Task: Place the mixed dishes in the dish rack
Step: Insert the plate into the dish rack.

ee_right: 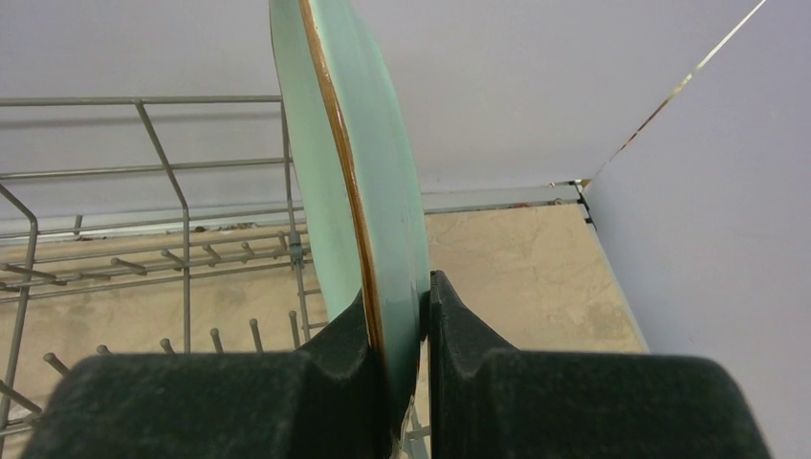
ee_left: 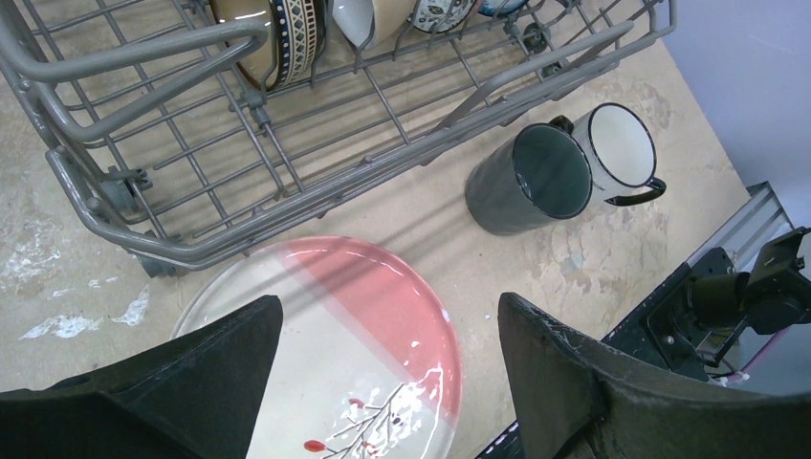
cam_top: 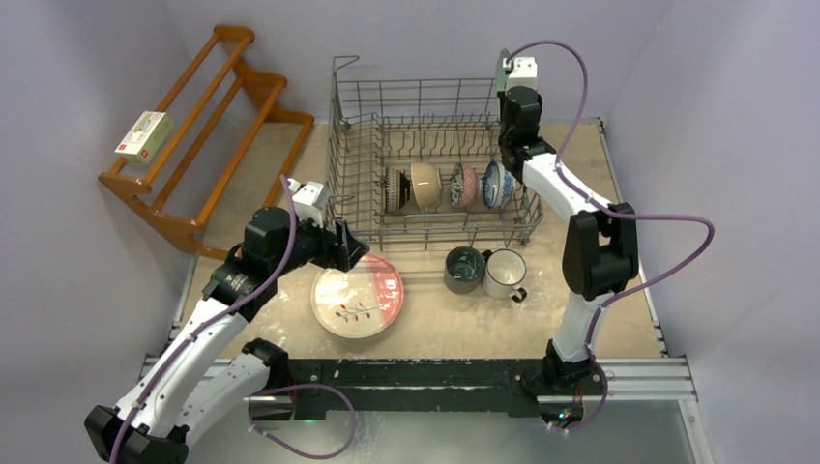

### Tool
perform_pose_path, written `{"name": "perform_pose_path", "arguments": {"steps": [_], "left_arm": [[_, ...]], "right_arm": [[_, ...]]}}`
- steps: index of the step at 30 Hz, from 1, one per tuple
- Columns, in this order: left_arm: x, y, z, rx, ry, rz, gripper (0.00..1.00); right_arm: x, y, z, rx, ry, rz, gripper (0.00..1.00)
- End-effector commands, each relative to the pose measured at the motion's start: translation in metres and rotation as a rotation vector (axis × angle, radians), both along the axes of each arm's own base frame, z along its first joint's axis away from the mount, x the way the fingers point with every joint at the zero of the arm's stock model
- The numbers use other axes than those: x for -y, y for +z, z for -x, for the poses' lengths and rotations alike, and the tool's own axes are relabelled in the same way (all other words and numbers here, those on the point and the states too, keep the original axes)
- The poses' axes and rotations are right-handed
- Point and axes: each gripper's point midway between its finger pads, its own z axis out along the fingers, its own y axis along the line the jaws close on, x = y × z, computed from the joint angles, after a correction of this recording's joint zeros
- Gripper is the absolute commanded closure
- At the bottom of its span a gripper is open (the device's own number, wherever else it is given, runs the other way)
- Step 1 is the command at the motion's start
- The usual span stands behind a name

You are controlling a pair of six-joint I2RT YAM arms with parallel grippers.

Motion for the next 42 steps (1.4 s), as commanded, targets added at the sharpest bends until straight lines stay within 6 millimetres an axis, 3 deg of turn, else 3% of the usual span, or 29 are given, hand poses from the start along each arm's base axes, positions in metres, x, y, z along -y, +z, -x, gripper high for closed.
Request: {"name": "perform_pose_path", "arguments": {"steps": [1,21,33,42], "left_arm": [[-0.002,0.003,-0.002,0.034,-0.001,-0.017,0.19],[-0.003,0.004,-0.003,0.038,0.002,-0.018,0.19],[-0.003,0.003,-0.003,0.035,0.003,-0.020,0.19],[-0.002,0.001,-0.003,0.028,0.002,-0.023,0.18]], "right_arm": [[-0.002,0.089,-0.001,0.271,-0.002,-0.080,1.00],[-0.014,0.002,-0.021,0.115,0.018,-0.114,1.00],[-0.029,-0.037,-0.025,0.026,0.057,-0.202,1.00],[-0.030,-0.059,-0.026,-0.024,0.030,-0.245,0.87]]}}
